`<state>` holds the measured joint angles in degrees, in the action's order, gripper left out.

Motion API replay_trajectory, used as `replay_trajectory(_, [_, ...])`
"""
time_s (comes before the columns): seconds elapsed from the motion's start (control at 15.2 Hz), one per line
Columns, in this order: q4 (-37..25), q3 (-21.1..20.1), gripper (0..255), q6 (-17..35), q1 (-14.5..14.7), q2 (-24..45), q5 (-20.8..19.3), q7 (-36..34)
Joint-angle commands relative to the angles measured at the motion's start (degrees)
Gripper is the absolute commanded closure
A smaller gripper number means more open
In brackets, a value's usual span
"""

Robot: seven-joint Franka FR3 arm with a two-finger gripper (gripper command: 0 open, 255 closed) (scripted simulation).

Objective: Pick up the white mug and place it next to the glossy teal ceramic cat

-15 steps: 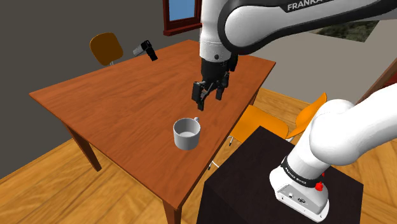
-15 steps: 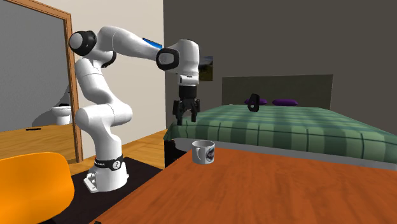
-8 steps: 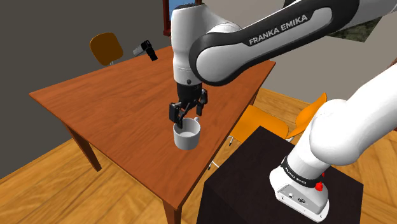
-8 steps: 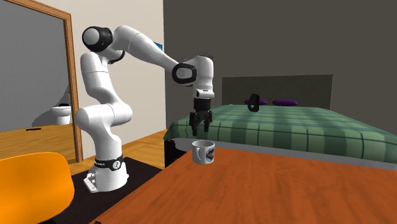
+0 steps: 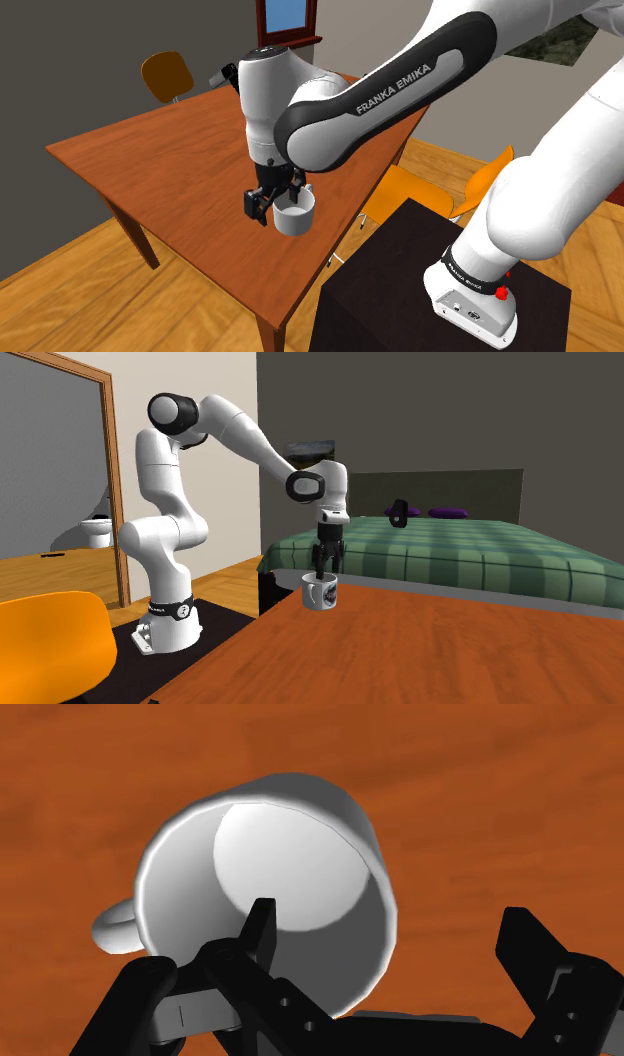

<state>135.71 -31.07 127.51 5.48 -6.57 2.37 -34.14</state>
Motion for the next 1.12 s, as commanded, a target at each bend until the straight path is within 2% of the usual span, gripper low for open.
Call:
replay_trajectory(0.0, [0.66, -0.16, 0, 1.71, -0.11, 1.16, -0.70, -0.50])
replay_trajectory(0.13, [1.56, -0.32, 0, 3.82, -0.22, 2.56, -1.59, -1.17])
replay_trajectory(0.66, [1.55, -0.30, 0, 3.81, -0.21, 2.56, -1.59, -1.17])
replay_trajectory(0.73, [1.55, -0.30, 255, 3.81, -0.21, 2.56, -1.59, -1.17])
replay_trajectory(1.06, [1.55, -0.30, 255, 3.80, -0.21, 2.55, -1.58, -1.17])
